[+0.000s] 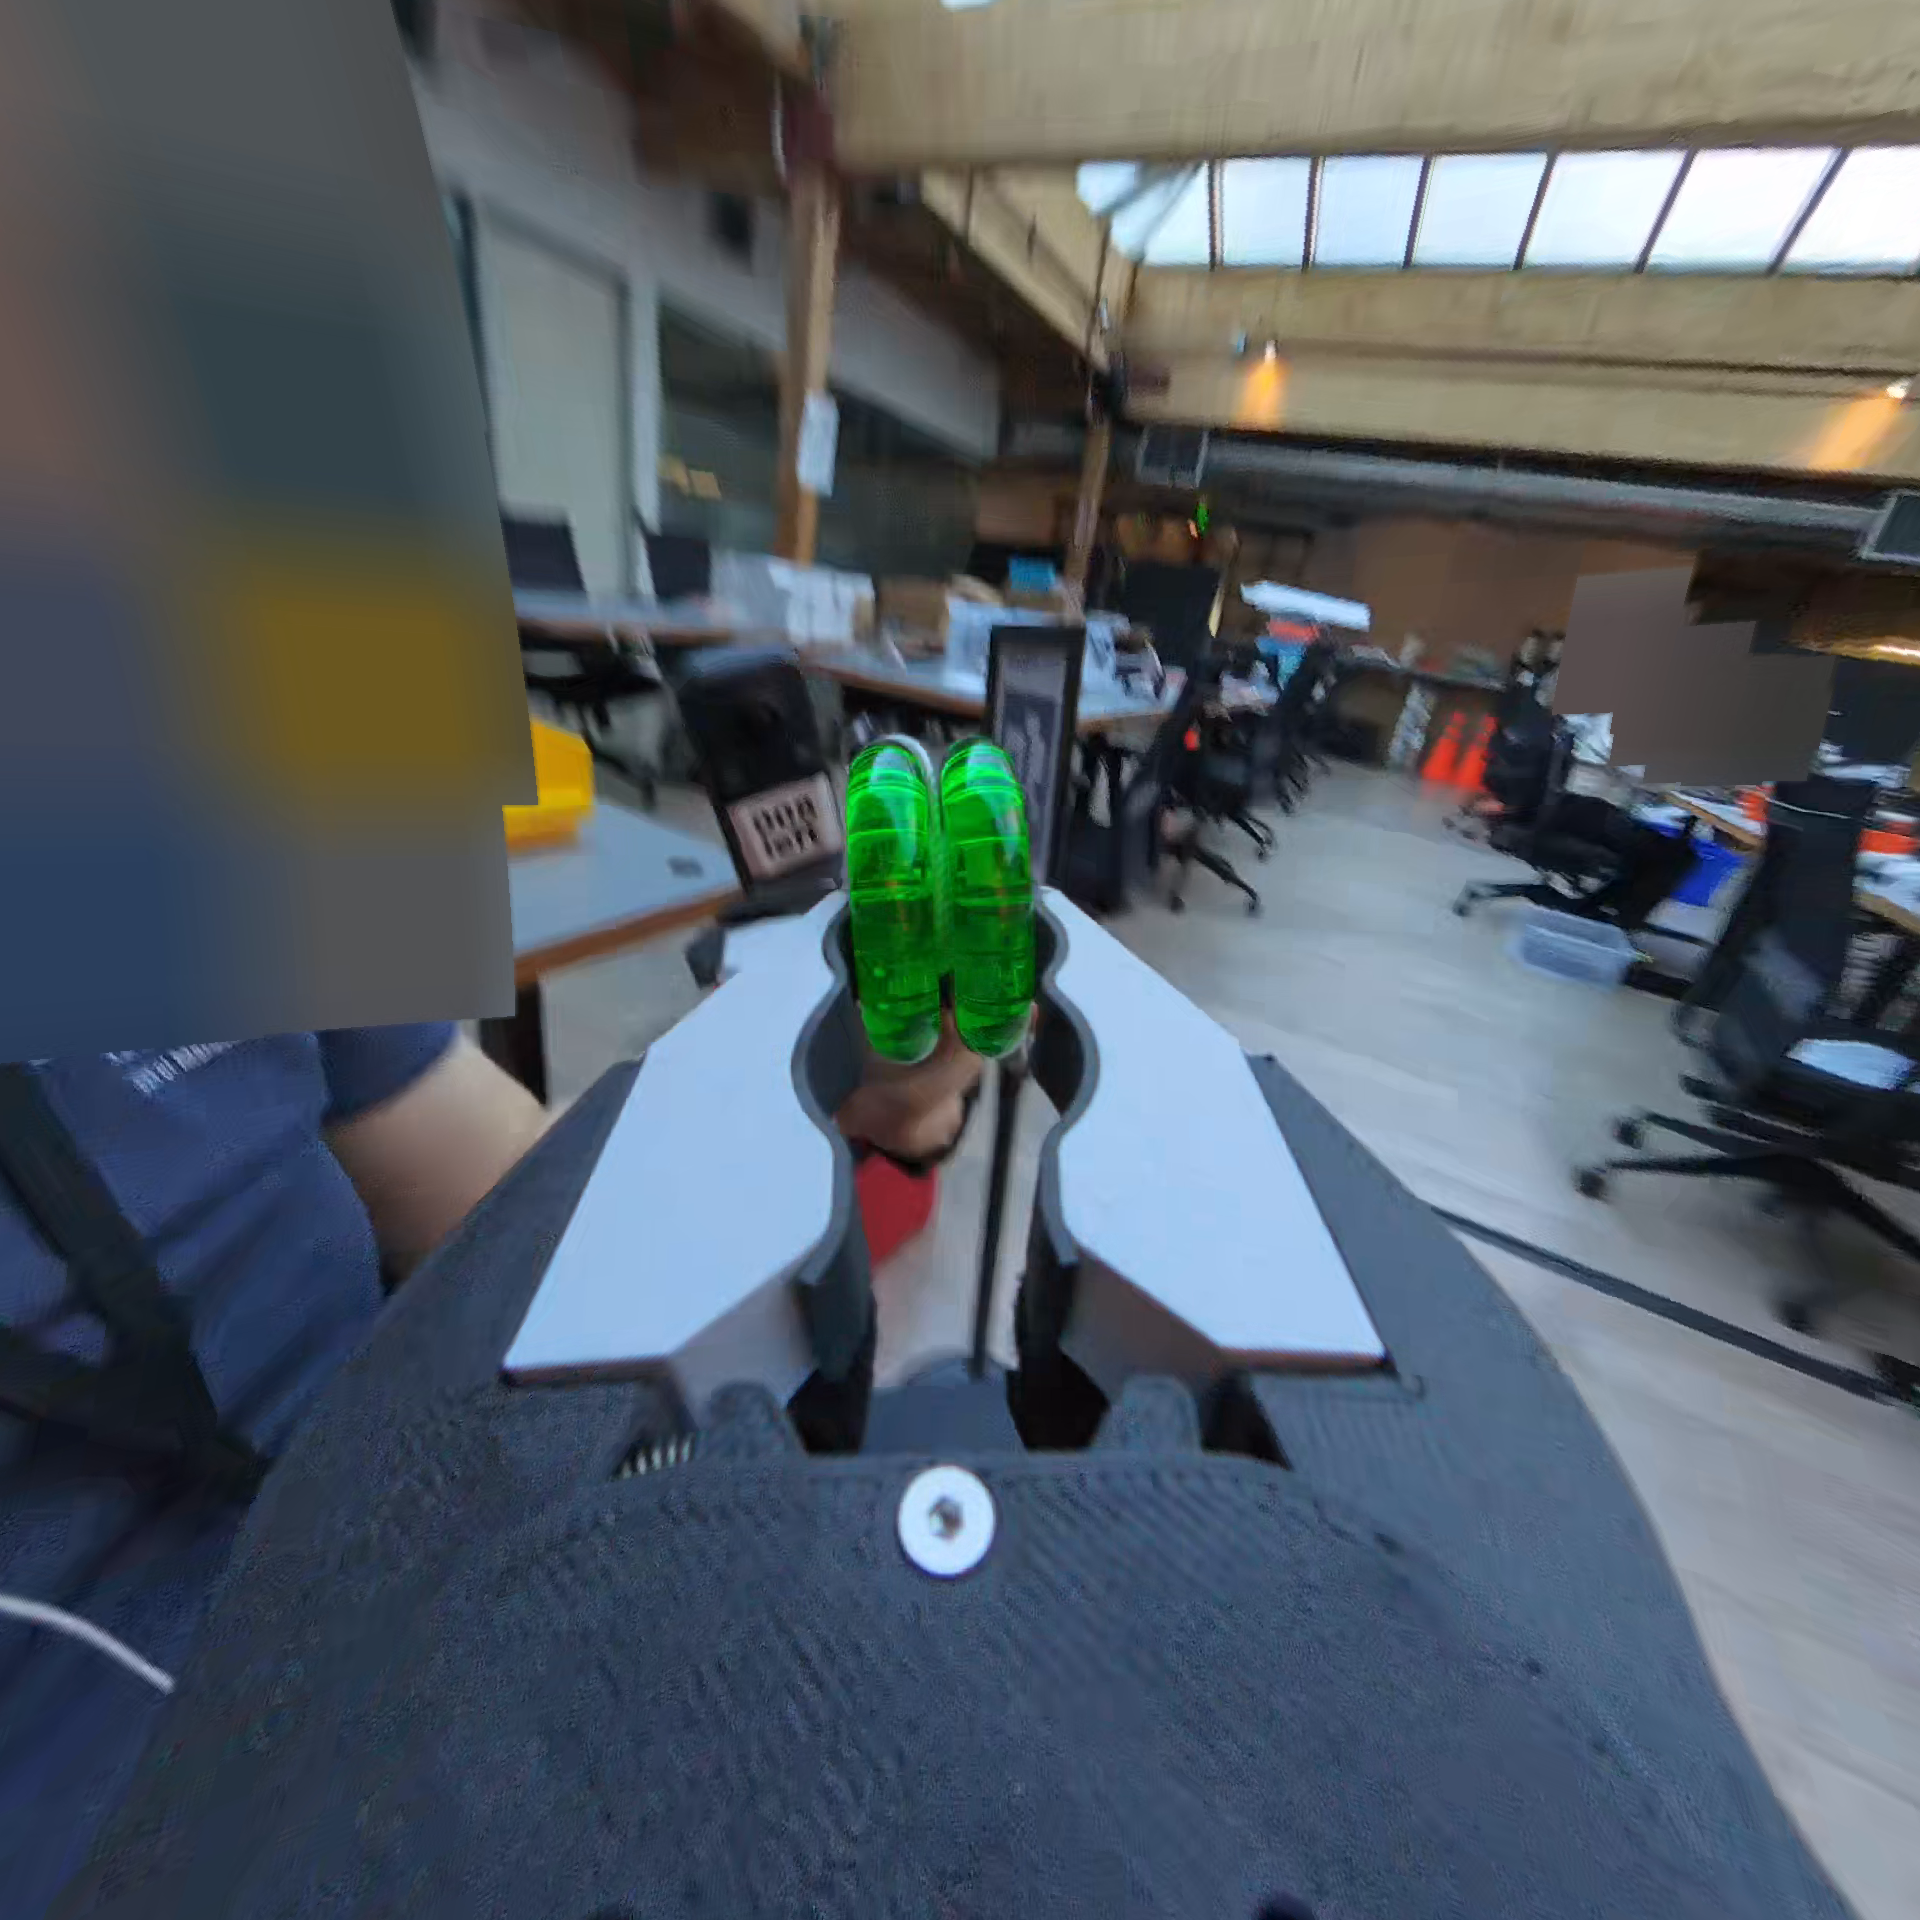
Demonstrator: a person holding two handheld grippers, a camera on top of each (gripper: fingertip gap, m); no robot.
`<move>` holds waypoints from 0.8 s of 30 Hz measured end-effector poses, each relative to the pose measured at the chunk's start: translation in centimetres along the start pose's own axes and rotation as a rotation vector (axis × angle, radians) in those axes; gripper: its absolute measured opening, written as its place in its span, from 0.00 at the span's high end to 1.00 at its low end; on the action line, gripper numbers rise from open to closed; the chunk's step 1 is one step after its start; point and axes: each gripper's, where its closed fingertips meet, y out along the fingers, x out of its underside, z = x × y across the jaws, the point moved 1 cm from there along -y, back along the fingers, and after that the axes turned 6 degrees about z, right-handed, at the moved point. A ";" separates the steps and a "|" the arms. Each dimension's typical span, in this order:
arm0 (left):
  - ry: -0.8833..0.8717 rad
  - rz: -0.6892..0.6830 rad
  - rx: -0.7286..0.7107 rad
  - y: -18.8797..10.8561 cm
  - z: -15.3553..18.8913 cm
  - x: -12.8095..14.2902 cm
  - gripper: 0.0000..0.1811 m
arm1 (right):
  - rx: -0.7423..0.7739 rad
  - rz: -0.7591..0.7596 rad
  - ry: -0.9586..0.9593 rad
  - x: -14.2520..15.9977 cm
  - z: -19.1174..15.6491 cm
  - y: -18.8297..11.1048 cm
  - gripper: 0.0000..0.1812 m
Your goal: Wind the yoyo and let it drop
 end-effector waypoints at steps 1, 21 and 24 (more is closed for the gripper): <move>-0.055 0.020 0.021 0.2 0.2 0.1 0.71 | -0.016 0.107 0.096 -0.2 0.1 -0.2 0.85; -0.265 0.007 0.127 0.0 0.7 1.0 0.86 | -0.169 -0.639 -0.146 5.4 0.2 -2.0 0.81; -0.282 0.005 0.132 0.1 0.8 1.3 0.86 | -0.146 -0.688 -0.098 7.0 0.4 -2.5 0.81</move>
